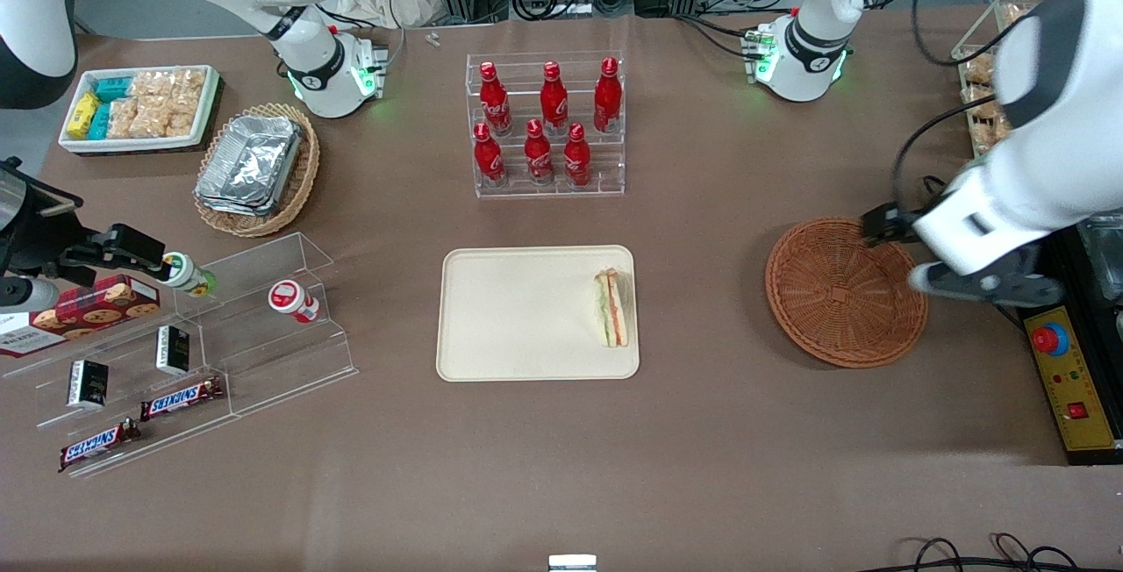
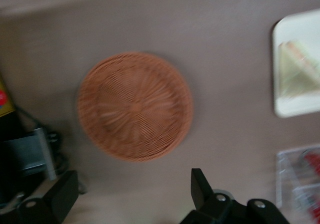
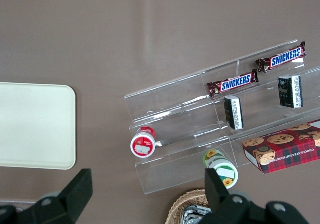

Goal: Place sandwich from basket to tray
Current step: 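Open the left gripper and withdraw it back toward the basket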

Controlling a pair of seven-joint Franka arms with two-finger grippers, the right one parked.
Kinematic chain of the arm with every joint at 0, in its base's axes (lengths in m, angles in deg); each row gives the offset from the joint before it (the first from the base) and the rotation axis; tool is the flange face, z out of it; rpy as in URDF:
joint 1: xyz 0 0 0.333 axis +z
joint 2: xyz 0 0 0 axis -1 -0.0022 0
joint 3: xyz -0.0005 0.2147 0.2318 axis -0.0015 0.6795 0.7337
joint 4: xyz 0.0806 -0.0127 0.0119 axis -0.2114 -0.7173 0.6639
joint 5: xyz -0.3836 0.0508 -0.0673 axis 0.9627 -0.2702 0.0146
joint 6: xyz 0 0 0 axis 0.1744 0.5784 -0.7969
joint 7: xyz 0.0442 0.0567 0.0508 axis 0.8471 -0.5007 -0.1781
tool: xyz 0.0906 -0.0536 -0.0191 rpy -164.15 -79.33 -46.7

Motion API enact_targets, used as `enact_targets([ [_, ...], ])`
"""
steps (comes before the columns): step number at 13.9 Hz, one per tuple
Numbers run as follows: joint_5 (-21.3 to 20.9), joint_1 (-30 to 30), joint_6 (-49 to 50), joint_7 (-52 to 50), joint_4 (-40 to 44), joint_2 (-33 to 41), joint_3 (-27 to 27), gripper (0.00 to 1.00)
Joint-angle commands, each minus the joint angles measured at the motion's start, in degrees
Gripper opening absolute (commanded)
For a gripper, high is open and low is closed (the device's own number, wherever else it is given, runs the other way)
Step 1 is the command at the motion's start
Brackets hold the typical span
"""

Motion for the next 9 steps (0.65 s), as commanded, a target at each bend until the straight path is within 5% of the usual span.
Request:
enact_targets([
  [1, -1.4, -0.2, -5.3, 5.4, -9.5, 5.8, 2.5, 1.0],
  [3, -4.7, -0.2, -6.8, 6.1, -10.7, 5.6, 2.5, 1.0],
  [9, -4.1, -0.2, -4.1, 5.9, 0.6, -0.8, 2.3, 1.0],
])
